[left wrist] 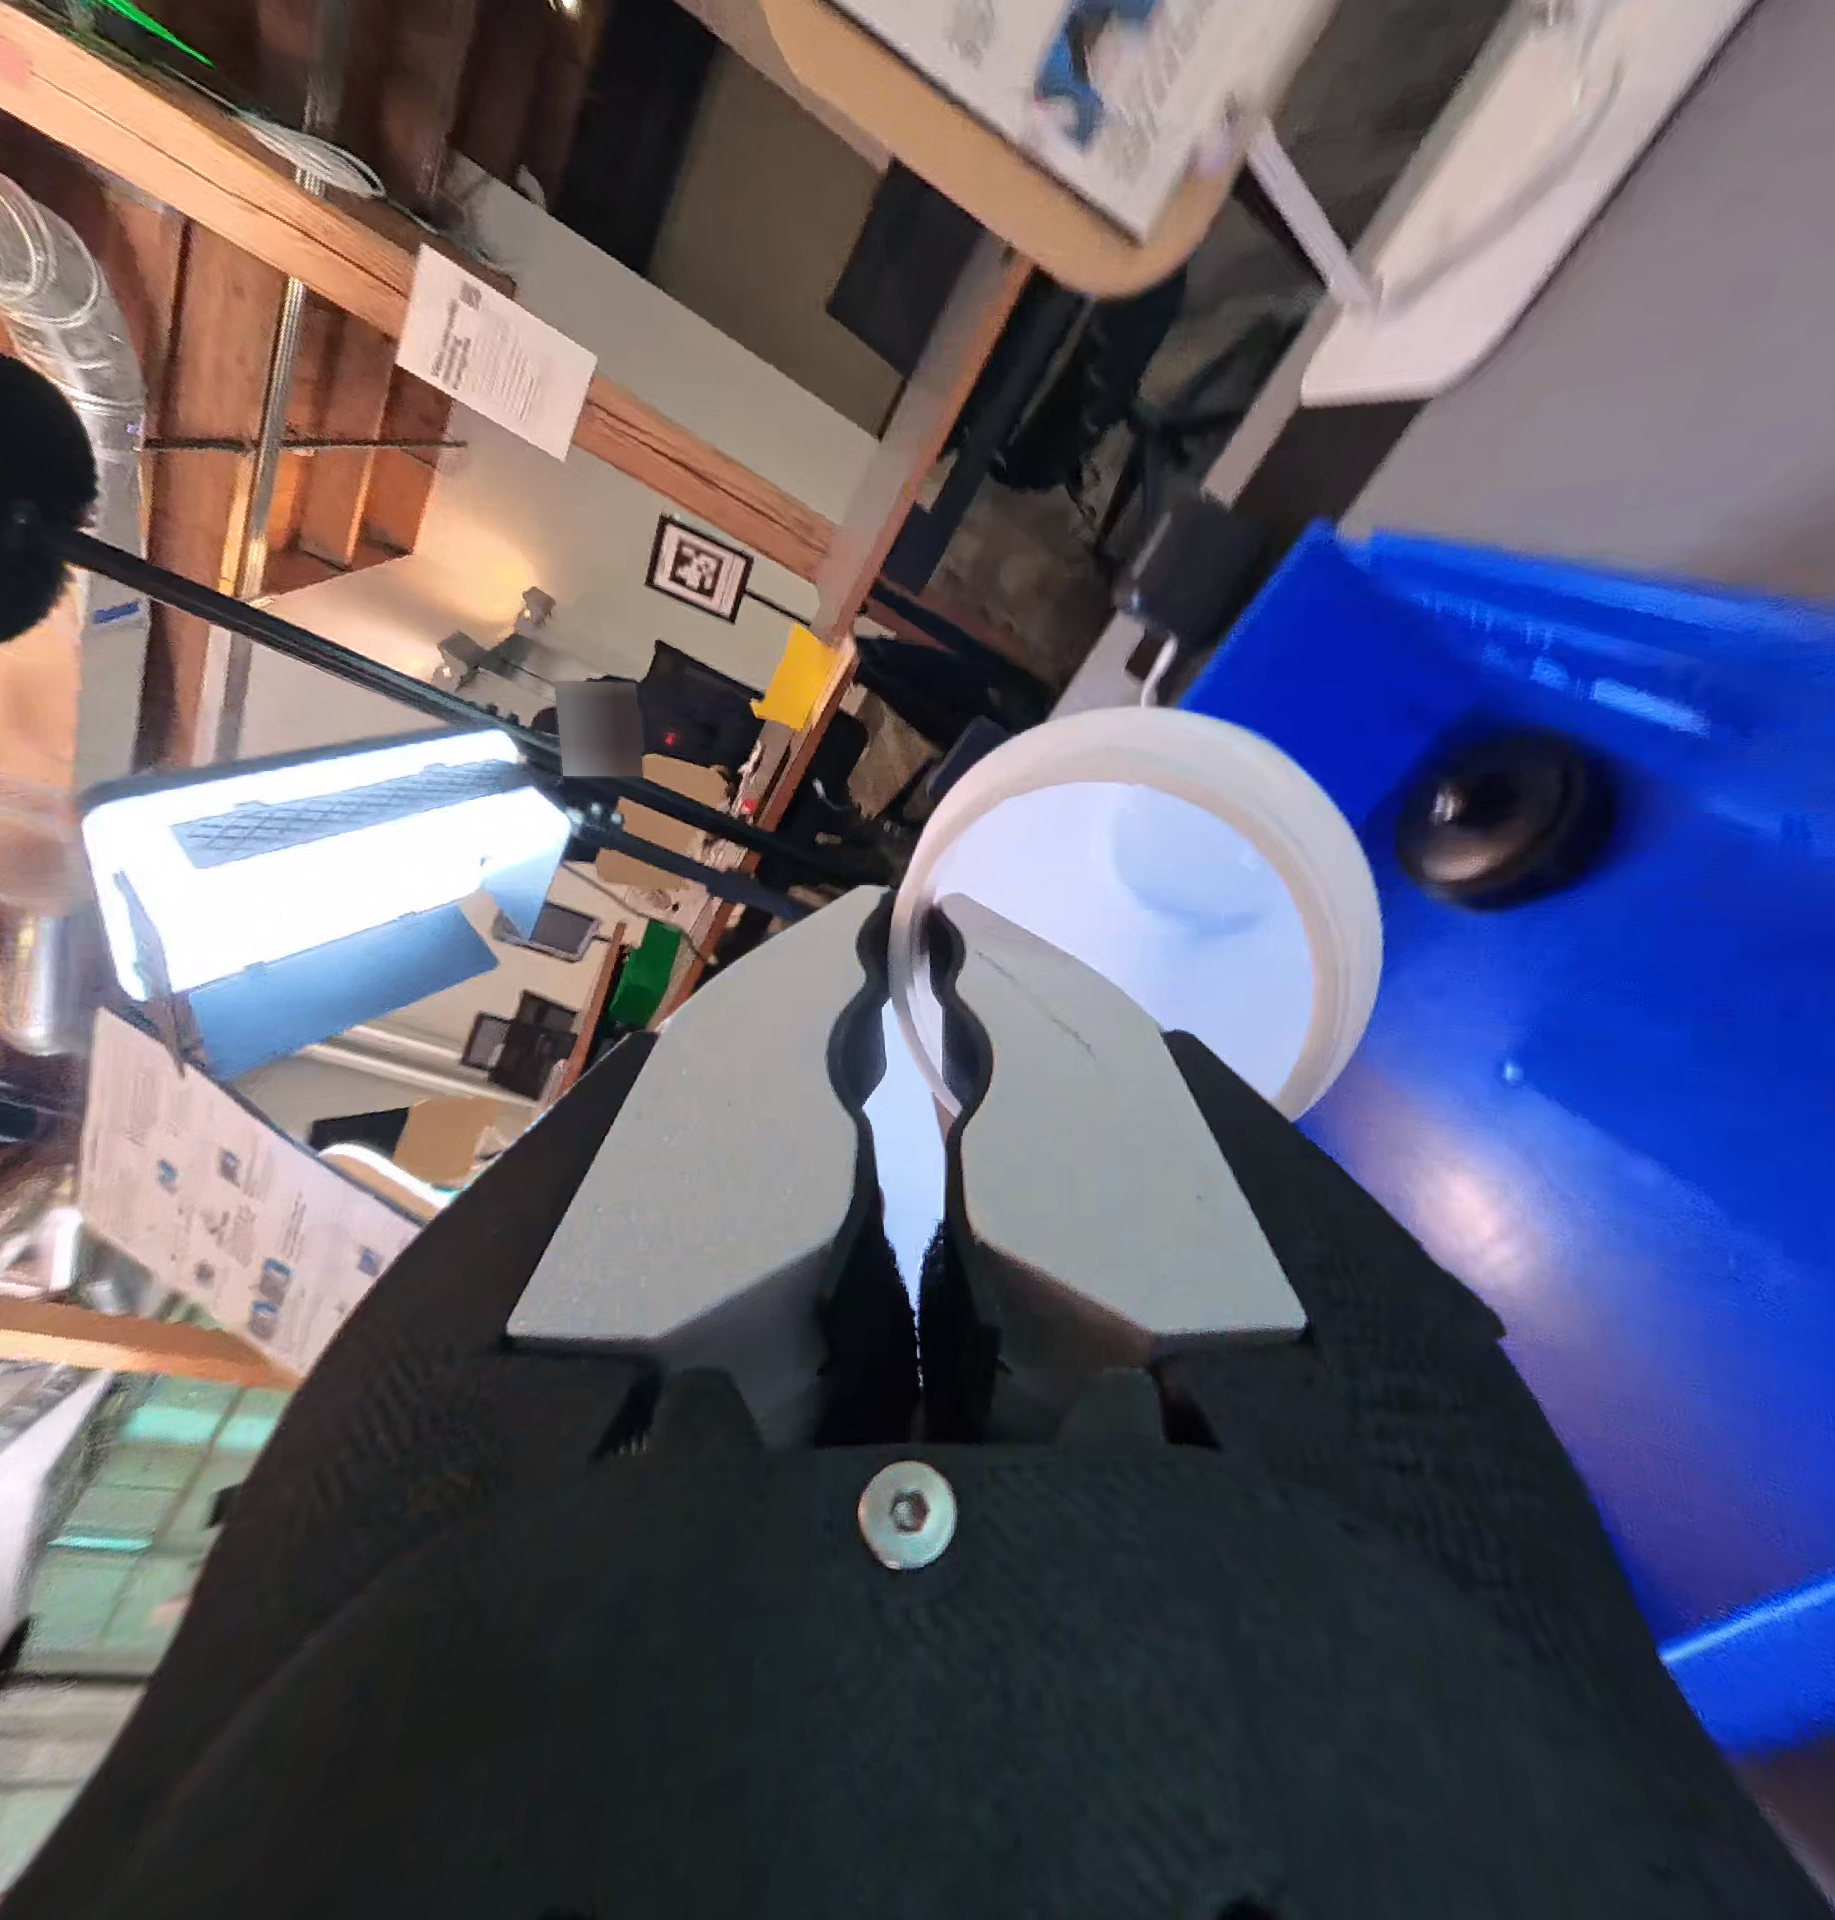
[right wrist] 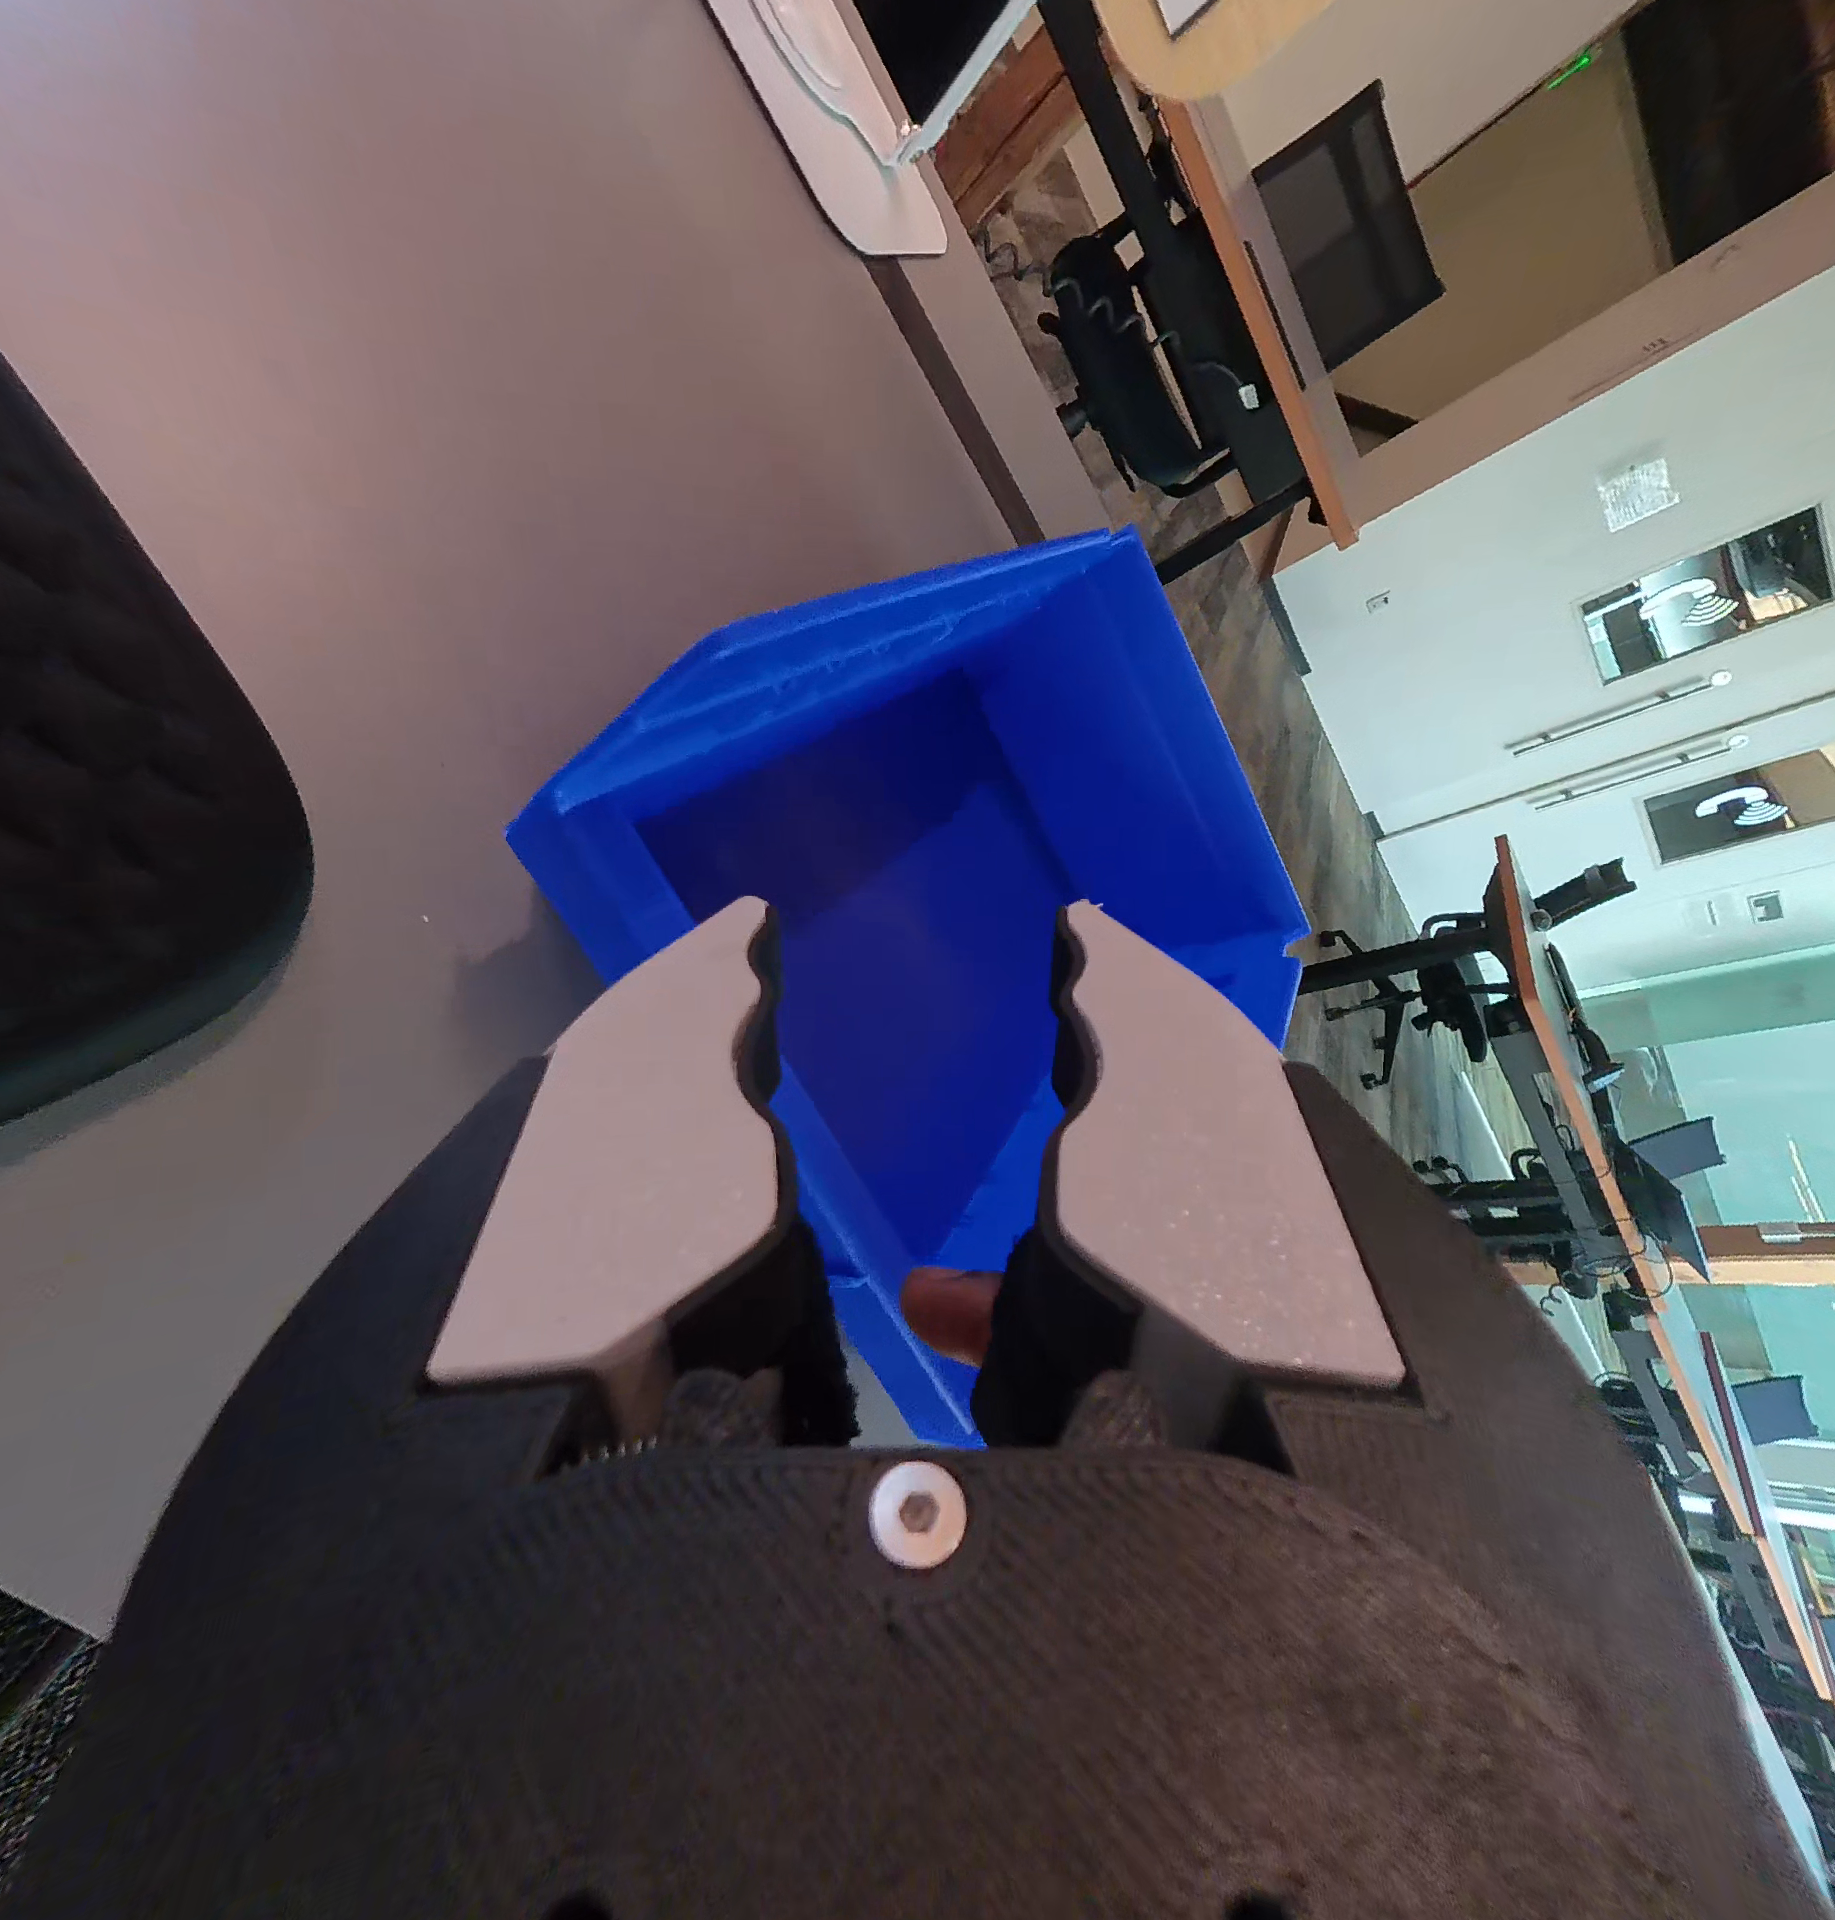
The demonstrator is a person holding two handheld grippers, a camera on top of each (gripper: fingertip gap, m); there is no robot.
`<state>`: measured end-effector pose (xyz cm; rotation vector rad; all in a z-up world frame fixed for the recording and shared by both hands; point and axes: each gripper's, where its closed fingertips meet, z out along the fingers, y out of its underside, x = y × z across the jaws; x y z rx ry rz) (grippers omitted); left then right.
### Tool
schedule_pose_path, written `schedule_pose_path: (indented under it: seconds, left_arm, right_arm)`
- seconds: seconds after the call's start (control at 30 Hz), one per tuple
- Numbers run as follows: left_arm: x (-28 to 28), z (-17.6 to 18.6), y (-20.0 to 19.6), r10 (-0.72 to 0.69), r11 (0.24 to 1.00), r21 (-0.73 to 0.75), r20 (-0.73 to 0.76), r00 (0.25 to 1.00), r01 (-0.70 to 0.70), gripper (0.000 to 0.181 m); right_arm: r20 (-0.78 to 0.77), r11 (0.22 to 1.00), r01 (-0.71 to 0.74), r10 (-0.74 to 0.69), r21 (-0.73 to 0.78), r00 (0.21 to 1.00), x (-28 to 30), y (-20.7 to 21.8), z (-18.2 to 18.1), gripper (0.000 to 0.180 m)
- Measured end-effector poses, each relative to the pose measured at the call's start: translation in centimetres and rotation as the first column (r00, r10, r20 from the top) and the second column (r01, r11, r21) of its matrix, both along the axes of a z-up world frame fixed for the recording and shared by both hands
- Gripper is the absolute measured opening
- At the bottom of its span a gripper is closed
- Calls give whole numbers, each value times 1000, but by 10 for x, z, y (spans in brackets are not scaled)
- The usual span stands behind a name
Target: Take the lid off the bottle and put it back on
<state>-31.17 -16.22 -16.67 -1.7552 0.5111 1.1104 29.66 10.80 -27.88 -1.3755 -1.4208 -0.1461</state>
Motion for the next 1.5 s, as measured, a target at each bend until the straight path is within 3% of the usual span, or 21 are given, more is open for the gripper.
schedule_pose_path:
  seconds: [0.17,0.3,0.5,0.63,0.77,1.27,1.4,1.5]
  left_arm:
    - [45,60,8,-168,981,-53,246,955,186,5]
    - [113,74,32,-323,879,-187,442,837,438,5]
    - [207,31,87,-358,636,-470,522,774,612,5]
    - [257,-12,116,-353,465,-624,520,778,628,5]
    - [290,-37,136,-356,361,-693,516,779,624,6]
    - [301,-58,163,-320,381,-712,497,807,590,14]
    - [294,-52,164,-304,414,-695,503,809,587,41]
    - [295,-34,160,-305,442,-613,584,752,655,59]
  right_arm:
    - [12,1000,-16,16,2,1000,-6,-3,1,50]
    - [23,999,-33,33,-10,999,-10,-7,0,50]
    - [-15,993,-106,106,-50,994,-23,-18,0,49]
    - [-88,977,-193,185,-95,979,-33,-29,2,49]
    - [-135,964,-233,215,-131,967,-35,-34,1,49]
    - [-134,962,-231,212,-145,968,-35,-33,-2,49]
    - [-129,961,-233,215,-147,968,-36,-33,-3,49]
    - [-127,961,-232,214,-150,968,-36,-33,-4,49]
